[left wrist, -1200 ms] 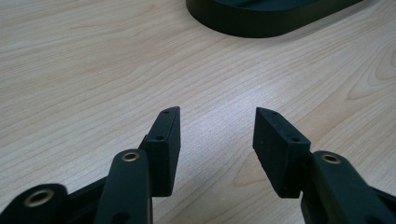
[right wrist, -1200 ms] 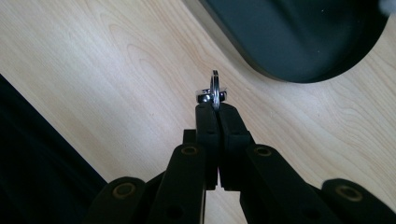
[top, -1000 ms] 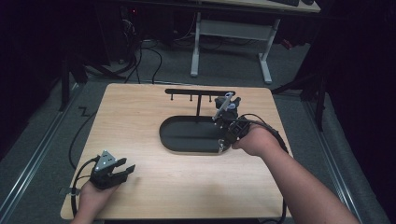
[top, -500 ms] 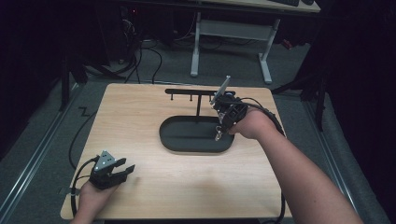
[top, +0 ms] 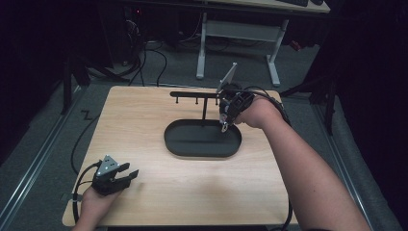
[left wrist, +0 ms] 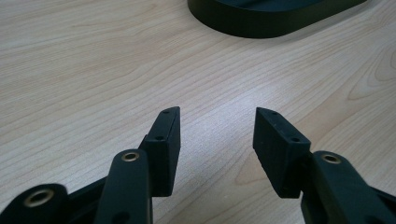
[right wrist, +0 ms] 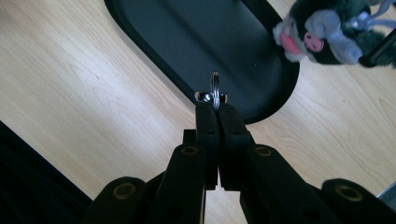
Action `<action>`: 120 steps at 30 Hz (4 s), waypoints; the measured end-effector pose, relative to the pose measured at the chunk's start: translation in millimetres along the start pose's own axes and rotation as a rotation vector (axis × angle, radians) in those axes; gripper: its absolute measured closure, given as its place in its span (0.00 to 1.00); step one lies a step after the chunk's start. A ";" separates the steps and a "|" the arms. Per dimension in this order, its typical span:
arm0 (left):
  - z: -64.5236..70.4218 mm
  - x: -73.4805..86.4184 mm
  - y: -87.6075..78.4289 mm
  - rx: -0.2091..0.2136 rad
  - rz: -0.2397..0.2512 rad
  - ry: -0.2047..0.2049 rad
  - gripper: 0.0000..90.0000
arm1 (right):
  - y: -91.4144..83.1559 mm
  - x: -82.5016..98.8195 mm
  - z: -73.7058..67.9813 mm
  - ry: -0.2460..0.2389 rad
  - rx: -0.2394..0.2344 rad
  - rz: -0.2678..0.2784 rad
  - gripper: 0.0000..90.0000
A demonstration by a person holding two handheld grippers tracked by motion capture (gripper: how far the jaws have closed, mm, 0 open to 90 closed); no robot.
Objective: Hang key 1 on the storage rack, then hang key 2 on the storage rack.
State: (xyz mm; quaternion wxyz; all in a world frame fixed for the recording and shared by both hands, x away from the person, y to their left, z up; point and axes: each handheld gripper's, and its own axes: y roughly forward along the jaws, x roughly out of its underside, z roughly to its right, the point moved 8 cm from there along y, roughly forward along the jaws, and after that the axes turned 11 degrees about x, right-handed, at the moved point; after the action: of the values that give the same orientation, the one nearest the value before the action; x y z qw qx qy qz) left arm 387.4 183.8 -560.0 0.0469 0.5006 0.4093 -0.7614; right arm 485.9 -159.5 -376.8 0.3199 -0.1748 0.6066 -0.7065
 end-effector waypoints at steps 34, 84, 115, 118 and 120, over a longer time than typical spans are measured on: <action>-3.8 6.1 -9.2 -0.008 0.010 -0.020 0.58 | 22.0 -52.4 24.0 0.031 0.001 0.020 0.99; -0.2 7.6 -5.2 0.025 -0.006 -0.015 0.58 | 34.1 -59.3 34.8 0.062 0.039 0.016 0.87; 1.9 7.7 -3.0 0.040 -0.013 -0.005 0.58 | 33.4 -71.5 27.8 0.218 0.013 0.089 0.49; 3.5 7.6 -2.3 0.043 -0.016 -0.003 0.57 | 28.5 -63.6 28.6 0.216 0.024 0.097 0.49; 3.7 7.5 -2.1 0.043 -0.015 -0.002 0.57 | 27.3 -59.0 28.6 0.218 0.020 0.102 0.51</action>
State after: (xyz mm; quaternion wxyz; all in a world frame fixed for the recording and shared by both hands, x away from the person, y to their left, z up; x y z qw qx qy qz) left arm 380.0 185.2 -564.3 0.0307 0.4976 0.3967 -0.7708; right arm 553.9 -143.2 -389.1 0.2895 -0.0628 0.6389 -0.7100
